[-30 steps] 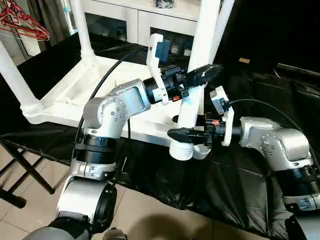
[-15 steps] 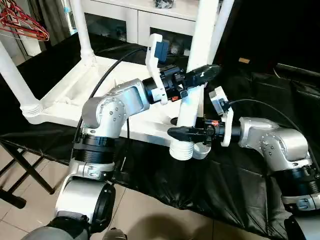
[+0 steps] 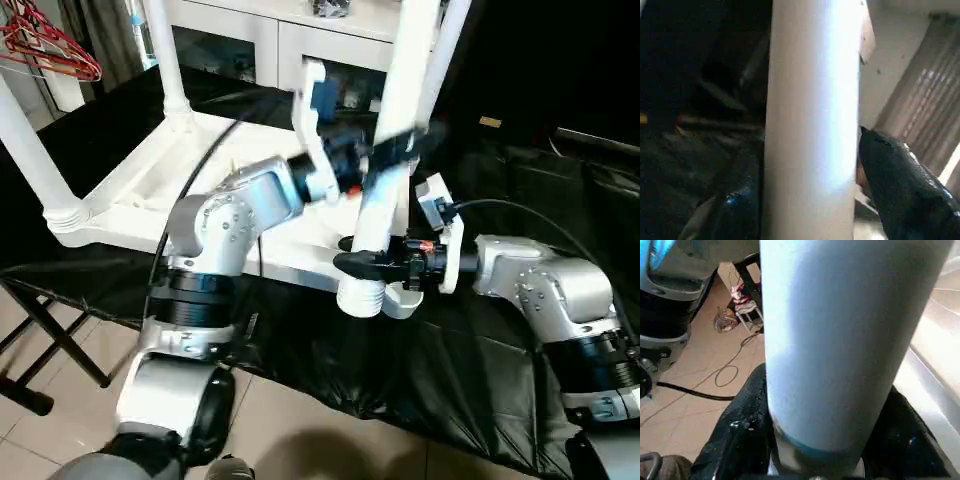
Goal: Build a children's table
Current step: Pick table leg, then rotate table base
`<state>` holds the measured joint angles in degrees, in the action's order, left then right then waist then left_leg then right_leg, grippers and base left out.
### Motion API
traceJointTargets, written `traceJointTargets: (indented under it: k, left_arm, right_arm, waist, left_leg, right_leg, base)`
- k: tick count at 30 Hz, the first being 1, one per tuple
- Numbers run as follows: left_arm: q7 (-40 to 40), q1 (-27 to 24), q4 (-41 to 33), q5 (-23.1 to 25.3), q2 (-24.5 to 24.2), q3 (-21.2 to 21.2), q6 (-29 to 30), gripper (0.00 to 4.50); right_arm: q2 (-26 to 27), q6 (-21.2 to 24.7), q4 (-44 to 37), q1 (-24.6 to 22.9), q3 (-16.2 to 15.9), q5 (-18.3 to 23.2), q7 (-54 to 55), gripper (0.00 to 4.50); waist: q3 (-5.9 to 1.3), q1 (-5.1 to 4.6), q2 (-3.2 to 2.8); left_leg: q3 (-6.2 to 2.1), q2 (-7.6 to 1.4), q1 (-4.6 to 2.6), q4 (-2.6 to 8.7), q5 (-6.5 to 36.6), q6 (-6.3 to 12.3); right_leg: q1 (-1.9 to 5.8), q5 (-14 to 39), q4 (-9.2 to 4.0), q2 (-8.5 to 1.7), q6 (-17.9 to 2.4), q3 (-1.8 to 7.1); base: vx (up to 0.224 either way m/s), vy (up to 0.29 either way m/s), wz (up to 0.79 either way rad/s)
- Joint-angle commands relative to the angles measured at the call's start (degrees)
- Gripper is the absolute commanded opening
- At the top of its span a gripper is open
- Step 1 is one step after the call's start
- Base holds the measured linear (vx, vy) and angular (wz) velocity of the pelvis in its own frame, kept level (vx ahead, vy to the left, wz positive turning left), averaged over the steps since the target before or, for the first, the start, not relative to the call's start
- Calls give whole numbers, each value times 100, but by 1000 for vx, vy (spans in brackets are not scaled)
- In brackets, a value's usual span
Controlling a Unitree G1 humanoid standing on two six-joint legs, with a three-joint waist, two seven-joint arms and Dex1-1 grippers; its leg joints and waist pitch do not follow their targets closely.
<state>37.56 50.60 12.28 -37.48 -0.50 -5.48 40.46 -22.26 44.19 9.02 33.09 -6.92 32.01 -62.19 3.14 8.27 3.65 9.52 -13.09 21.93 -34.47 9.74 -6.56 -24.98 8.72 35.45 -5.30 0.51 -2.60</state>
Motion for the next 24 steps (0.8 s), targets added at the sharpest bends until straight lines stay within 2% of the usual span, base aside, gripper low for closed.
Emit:
traceJointTargets:
  k: [1,3,5,6,7,9,10,12,14,15,16,18,19,20,21,22,23,24]
  left_arm:
    - [-273,259,-23,81,163,-194,-508,305]
    - [-692,468,135,-14,303,-566,-837,305]
    - [-766,571,240,-118,310,-733,-923,305]
    - [-782,623,331,-146,280,-813,-1013,305]
    - [-729,663,485,-142,188,-877,-1113,305]
    - [-686,675,563,-134,140,-899,-1152,305]
    - [-629,652,686,-44,31,-865,-1163,305]
    - [-453,535,957,448,-232,-549,-1332,305]
    - [36,296,1214,1159,-614,177,-1555,305]
    - [315,178,1309,1454,-783,544,-1696,305]
    - [618,61,1411,1693,-921,882,-1874,305]
    - [893,-38,1510,1892,-1037,1172,-2048,305]
    - [893,-38,1510,1892,-1037,1172,-2048,305]
    - [1275,-138,1687,2146,-1156,1548,-2295,305]
    - [1410,-159,1774,2241,-1194,1680,-2392,305]
    - [1571,-185,1878,2355,-1240,1839,-2508,305]
    - [1895,-162,2248,2626,-1303,2122,-2825,305]
    - [1922,-156,2287,2648,-1306,2142,-2855,305]
  right_arm:
    - [36,-131,21,-30,123,-57,187,191]
    - [181,-383,117,-55,262,-137,470,191]
    - [301,-462,218,-45,399,-148,725,191]
    - [418,-629,309,-35,534,-186,969,191]
    - [601,-864,459,-15,773,-225,1381,191]
    - [682,-953,530,-3,886,-238,1570,190]
    - [766,-1143,587,-23,1022,-275,1797,190]
    - [883,-1432,647,-90,1245,-336,2210,190]
    - [878,-1786,693,-218,1335,-589,2619,190]
    - [840,-1950,702,-293,1315,-736,2725,190]
    - [814,-2090,697,-376,1315,-884,2856,190]
    - [796,-2211,691,-450,1315,-1015,2971,190]
    - [796,-2211,691,-450,1315,-1015,2971,190]
    - [788,-2263,649,-547,1393,-1062,3105,190]
    - [784,-2274,632,-580,1424,-1079,3157,190]
    - [778,-2287,613,-620,1460,-1100,3219,190]
    - [746,-2300,543,-726,1504,-1144,3295,190]
    - [743,-2299,531,-738,1506,-1146,3300,190]
  waist:
    - [-461,8,22]
    - [-468,8,47]
    - [-466,7,51]
    - [-466,5,82]
    - [-453,-2,75]
    - [-460,3,57]
    - [-472,3,46]
    - [-465,-15,13]
    - [-473,-31,-1]
    - [-479,-24,-50]
    - [-493,-27,-69]
    - [-500,-18,-60]
    - [-509,-38,-51]
    - [-508,-25,-85]
    - [-497,-54,-60]
    - [-491,-58,-85]
    - [-482,-69,-150]
    - [-465,-82,-98]
  left_leg:
    - [103,97,-36,348,718,66]
    - [104,102,-31,341,684,58]
    - [110,116,-25,335,681,52]
    - [112,118,-24,338,685,50]
    - [121,126,-25,344,692,39]
    - [123,131,-41,343,677,18]
    - [116,122,-52,345,619,5]
    - [114,124,-59,360,595,13]
    - [117,119,-73,368,568,-3]
    - [117,116,-88,366,462,-21]
    - [112,120,-85,366,422,-57]
    - [108,126,-82,367,333,-66]
    - [114,131,-70,364,353,-85]
    - [106,134,-87,372,390,-56]
    - [121,126,-79,374,536,-59]
    - [121,125,-85,380,633,-50]
    - [118,130,-84,382,701,-69]
    - [132,136,-89,393,885,-57]
  right_leg:
    - [455,686,-333,-130,-1140,89]
    - [458,664,-324,-132,-1121,89]
    - [452,742,-329,-134,-1101,86]
    - [453,839,-337,-134,-1064,81]
    - [428,967,-352,-129,-1010,85]
    - [415,1076,-359,-123,-937,85]
    - [424,940,-337,-116,-948,87]
    - [399,850,-333,-105,-912,88]
    - [404,854,-332,-95,-804,91]
    - [395,682,-312,-94,-828,98]
    - [417,509,-287,-87,-870,96]
    - [428,261,-278,-94,-931,97]
    - [447,101,-246,-86,-1017,100]
    - [433,143,-276,-91,-1009,96]
    - [443,153,-264,-96,-1077,106]
    - [440,226,-292,-106,-1092,108]
    - [438,282,-284,-106,-1099,116]
    - [442,525,-330,-99,-1031,118]
  base:
    - [0,0,0]
    - [0,0,0]
    - [0,0,0]
    - [0,0,0]
    - [0,0,0]
    - [0,0,0]
    - [0,0,0]
    - [0,0,0]
    - [0,0,0]
    - [0,0,0]
    - [0,0,0]
    - [0,0,0]
    - [0,0,0]
    - [0,0,0]
    - [0,0,0]
    - [0,0,0]
    - [0,0,0]
    - [0,0,0]
